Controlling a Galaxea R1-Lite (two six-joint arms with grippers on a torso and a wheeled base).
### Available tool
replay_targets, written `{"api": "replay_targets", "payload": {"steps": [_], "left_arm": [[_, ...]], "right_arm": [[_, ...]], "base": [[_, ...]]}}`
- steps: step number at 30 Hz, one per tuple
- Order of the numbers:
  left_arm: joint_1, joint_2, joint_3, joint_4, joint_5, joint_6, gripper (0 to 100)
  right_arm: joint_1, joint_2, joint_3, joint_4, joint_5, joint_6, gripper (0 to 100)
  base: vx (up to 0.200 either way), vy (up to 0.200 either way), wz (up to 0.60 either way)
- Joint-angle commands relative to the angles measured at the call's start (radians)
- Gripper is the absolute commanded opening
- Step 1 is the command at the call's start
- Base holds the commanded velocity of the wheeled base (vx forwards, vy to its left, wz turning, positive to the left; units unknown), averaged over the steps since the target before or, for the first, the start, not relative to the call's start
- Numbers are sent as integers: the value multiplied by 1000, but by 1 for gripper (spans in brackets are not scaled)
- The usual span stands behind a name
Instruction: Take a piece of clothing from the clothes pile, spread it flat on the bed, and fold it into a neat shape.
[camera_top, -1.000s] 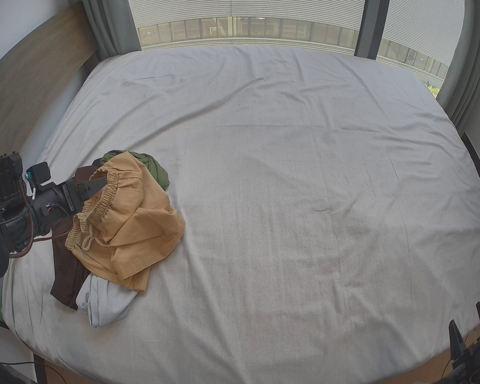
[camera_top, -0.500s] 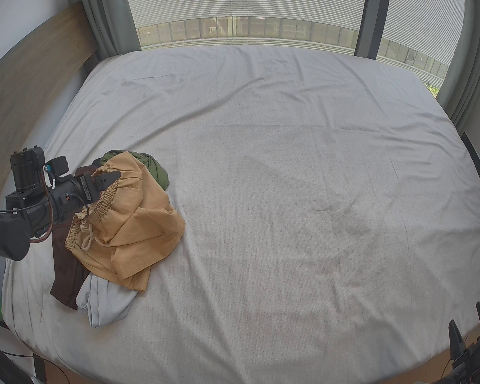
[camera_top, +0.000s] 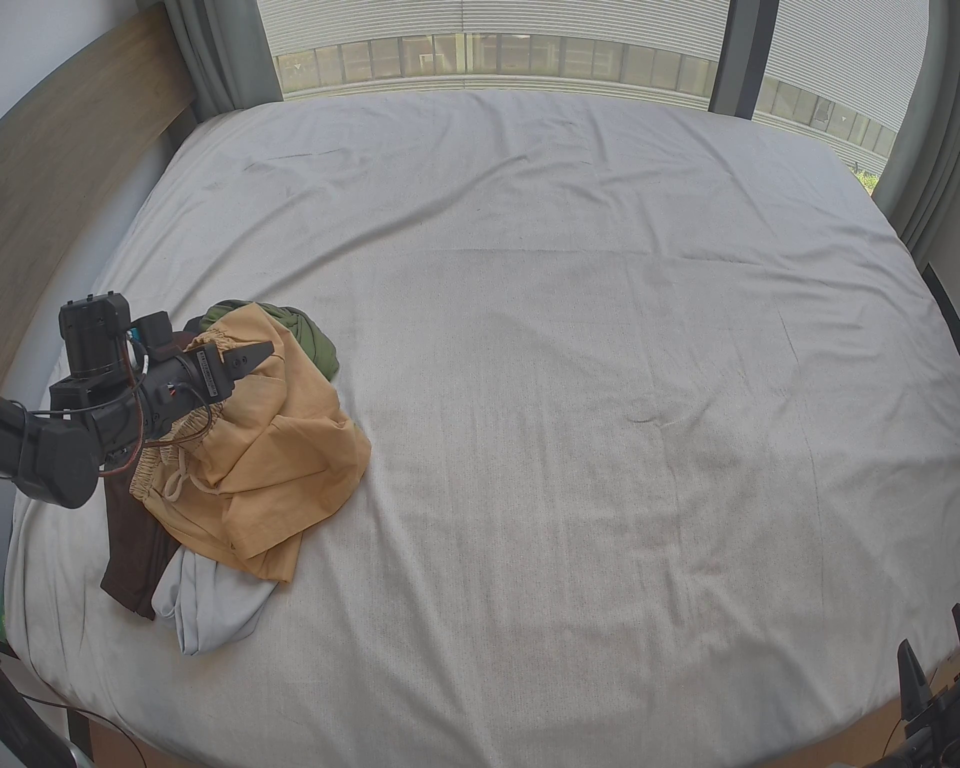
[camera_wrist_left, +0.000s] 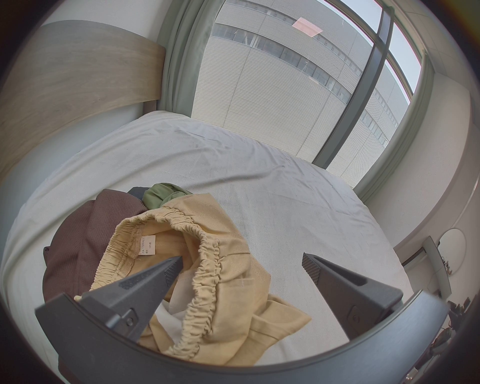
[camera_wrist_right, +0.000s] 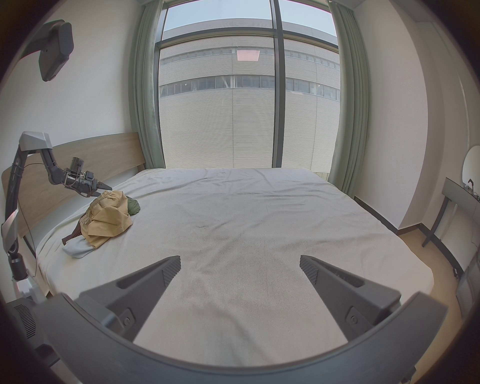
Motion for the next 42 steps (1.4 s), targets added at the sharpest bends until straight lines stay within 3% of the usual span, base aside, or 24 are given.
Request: {"api": "replay_targets", "payload": {"steps": [1, 14, 15, 35, 36, 42], "left_arm": [[-3, 45, -19, -8, 0, 0, 100], [-5, 88, -56, -11, 1, 1, 100], [-3, 91, -57, -9, 0, 1, 0], [-3, 84, -57, -9, -9, 9, 0], [-3, 84, -53, -9, -20, 12, 100], [-3, 77, -27, -9, -51, 29, 100]], "right_arm": [[1, -16, 18, -1, 0, 0, 100], [1, -16, 18, -1, 0, 0, 100], [1, -16, 18, -1, 0, 0, 100], [1, -16, 18, -1, 0, 0, 100], [1, -16, 18, -1, 0, 1, 100], [1, -16, 18, -1, 0, 0, 100]], "base": [[0, 0, 0], [0, 0, 0], [0, 0, 0], [0, 0, 0], [0, 0, 0], [0, 0, 0]]}}
